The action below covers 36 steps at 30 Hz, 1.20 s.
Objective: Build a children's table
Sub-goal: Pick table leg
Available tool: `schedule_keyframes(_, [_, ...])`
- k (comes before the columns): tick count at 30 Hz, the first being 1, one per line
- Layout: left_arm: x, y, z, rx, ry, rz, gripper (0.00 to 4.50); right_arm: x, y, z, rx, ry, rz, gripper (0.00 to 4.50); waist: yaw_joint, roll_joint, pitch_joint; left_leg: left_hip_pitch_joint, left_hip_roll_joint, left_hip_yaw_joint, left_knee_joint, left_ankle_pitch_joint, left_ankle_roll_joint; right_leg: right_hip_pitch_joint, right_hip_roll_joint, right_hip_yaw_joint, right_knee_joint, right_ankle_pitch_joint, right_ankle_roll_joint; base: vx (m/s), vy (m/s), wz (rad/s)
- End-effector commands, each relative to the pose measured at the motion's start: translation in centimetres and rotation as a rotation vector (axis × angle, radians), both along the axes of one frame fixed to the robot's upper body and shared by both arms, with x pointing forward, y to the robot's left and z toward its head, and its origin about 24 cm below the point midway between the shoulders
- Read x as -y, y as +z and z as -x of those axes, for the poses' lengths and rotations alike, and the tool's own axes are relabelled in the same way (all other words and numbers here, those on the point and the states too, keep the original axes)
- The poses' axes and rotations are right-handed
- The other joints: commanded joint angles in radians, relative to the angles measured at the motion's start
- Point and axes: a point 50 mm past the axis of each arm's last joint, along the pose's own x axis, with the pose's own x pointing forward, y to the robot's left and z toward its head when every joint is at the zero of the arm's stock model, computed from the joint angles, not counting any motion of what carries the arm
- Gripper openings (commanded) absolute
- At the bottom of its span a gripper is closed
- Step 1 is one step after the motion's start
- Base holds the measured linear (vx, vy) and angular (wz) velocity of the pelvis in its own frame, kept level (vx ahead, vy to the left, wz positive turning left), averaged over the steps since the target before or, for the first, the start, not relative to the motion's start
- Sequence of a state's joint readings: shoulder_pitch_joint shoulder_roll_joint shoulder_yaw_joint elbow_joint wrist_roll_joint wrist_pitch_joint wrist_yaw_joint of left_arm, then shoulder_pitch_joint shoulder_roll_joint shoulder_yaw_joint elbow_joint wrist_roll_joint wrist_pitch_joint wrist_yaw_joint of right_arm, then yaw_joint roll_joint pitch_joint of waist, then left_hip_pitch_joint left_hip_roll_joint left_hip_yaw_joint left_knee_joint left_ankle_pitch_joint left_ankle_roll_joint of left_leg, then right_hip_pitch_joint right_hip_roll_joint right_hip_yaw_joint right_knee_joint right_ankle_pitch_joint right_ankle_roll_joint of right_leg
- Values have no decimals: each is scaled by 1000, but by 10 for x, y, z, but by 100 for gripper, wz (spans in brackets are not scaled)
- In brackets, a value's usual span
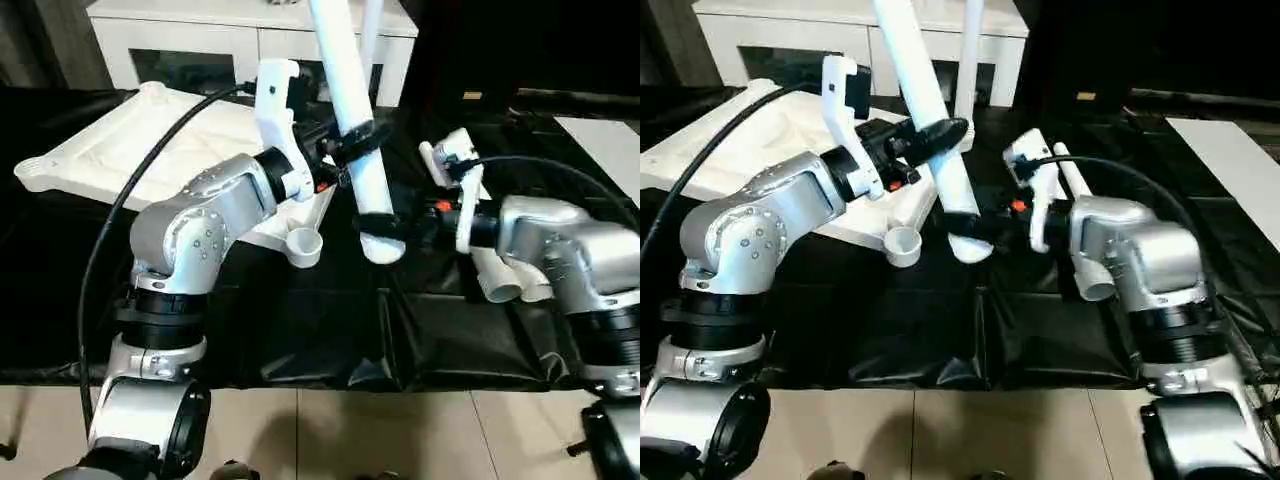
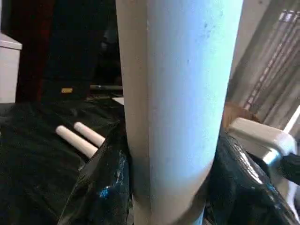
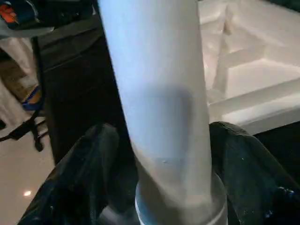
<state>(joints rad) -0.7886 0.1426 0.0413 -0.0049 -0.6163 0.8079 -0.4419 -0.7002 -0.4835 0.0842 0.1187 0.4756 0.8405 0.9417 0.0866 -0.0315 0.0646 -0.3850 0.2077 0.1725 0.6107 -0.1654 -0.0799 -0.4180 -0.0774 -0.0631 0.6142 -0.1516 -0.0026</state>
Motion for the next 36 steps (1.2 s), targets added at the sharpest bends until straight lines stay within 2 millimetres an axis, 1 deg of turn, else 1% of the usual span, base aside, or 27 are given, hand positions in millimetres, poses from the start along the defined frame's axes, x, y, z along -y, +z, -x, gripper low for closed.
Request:
schedule_keyframes(1, [3, 5, 5, 26, -37, -8, 186, 1, 10, 0, 14, 16, -3, 341, 0, -12, -81, 15, 11, 5, -62, -168, 8, 59, -44, 34, -70, -278, -162, 0, 0, 0])
schedule_keyframes(2, [4, 5, 5, 28, -40, -12, 186, 1, 10, 0, 10, 17, -1, 341, 1, -13, -80, 15, 11, 4, -63, -170, 5, 58, -45, 34, -71, -285, -158, 0, 0, 0])
schedule_keyframes(5, [3, 4, 5, 36, -37, -42, 186, 1, 11, 0, 9, 23, 4, 341, 1, -15, -83, 14, 11, 5, -62, -159, 4, 59, -44, 34, -69, -265, -159, 0, 0, 0])
schedule_keyframes(10, [2, 2, 3, 55, -9, -119, 186, 5, 14, -3, 39, 0, 16, 341, 3, -14, -83, 14, 12, 5, -62, -143, 5, 59, -45, 34, -64, -237, -164, 0, 0, 0])
schedule_keyframes(12, [1, 1, 1, 52, 15, -155, 186, 6, 14, -6, 62, -24, 27, 341, 2, -15, -83, 13, 12, 5, -62, -145, 3, 59, -45, 34, -64, -240, -164, 0, 0, 0])
schedule_keyframes(15, [1, 0, 0, 53, 22, -172, 186, 1, 10, -5, 91, -24, 49, 341, 2, -14, -83, 14, 11, 5, -62, -150, -3, 59, -46, 35, -65, -254, -159, 0, 0, 0])
schedule_keyframes(16, [2, 1, 0, 56, 10, -171, 186, -2, 7, -4, 97, -15, 57, 341, 1, -15, -82, 13, 11, 5, -62, -151, -3, 59, -46, 35, -66, -258, -157, 0, 0, 0])
schedule_keyframes(17, [3, 1, 1, 62, -5, -175, 186, -4, 4, -4, 100, -10, 71, 341, 1, -13, -82, 14, 11, 5, -62, -156, -5, 58, -46, 34, -67, -263, -159, 0, 0, 0])
schedule_keyframes(20, [4, 0, 2, 75, -26, -190, 186, -5, -1, -3, 100, 4, 89, 341, 1, -12, -82, 14, 11, 5, -63, -160, -4, 58, -46, 34, -66, -258, -161, 0, 0, 0])
schedule_keyframes(21, [4, 0, 2, 80, -30, -197, 186, -5, -2, -3, 98, 5, 90, 341, 2, -14, -83, 14, 11, 5, -62, -160, -3, 59, -46, 34, -66, -258, -161, 0, 0, 0])
schedule_keyframes(22, [4, 0, 3, 84, -38, -200, 186, -6, -3, -4, 98, 7, 94, 341, 2, -12, -83, 15, 11, 4, -63, -160, -3, 58, -46, 34, -65, -257, -162, 0, 0, 0])
schedule_keyframes(23, [5, 1, 4, 94, -55, -205, 186, -6, -6, -5, 96, 11, 98, 341, 1, -11, -82, 15, 12, 5, -64, -164, -5, 57, -45, 34, -66, -257, -164, 0, 0, 0])
schedule_keyframes(25, [5, 1, 4, 96, -57, -206, 186, -6, -6, -5, 95, 12, 99, 341, 1, -12, -82, 15, 11, 5, -63, -163, -3, 58, -46, 34, -65, -254, -167, 0, 0, 0])
schedule_keyframes(26, [6, 1, 6, 104, -75, -211, 186, -7, -9, -7, 94, 13, 102, 341, 2, -13, -83, 14, 11, 5, -62, -162, -3, 58, -47, 35, -64, -249, -169, 0, 0, 0])
schedule_keyframes(28, [8, 0, 9, 119, -105, -225, 186, -8, -10, -8, 93, 20, 100, 341, 1, -12, -83, 13, 12, 5, -63, -162, -1, 59, -47, 34, -64, -248, -171, 0, 0, 0])
schedule_keyframes(29, [9, 0, 10, 122, -114, -229, 186, -8, -11, -8, 91, 24, 95, 341, 0, -16, -84, 12, 12, 5, -63, -161, 1, 60, -47, 34, -63, -245, -172, 0, 0, 0])
schedule_keyframes(30, [9, 0, 11, 125, -120, -231, 186, -10, -11, -8, 86, 33, 84, 341, 1, -14, -83, 13, 12, 4, -63, -154, 2, 60, -47, 35, -61, -236, -175, 0, 0, 0])
schedule_keyframes(32, [10, 0, 12, 128, -131, -233, 186, -11, -11, -6, 76, 56, 66, 341, 0, -16, -83, 13, 12, 5, -63, -151, 3, 60, -46, 35, -61, -228, -180, 0, 0, 0])
schedule_keyframes(34, [11, 0, 13, 131, -139, -235, 186, -12, -12, -6, 71, 70, 58, 341, 1, -14, -83, 14, 13, 5, -62, -156, 4, 59, -47, 35, -61, -235, -182, 0, 0, 0])
schedule_keyframes(36, [11, 0, 14, 133, -150, -233, 186, -13, -12, -4, 65, 90, 53, 341, 0, -14, -82, 13, 12, 5, -63, -157, 5, 60, -46, 35, -62, -236, -183, 0, 0, 0])
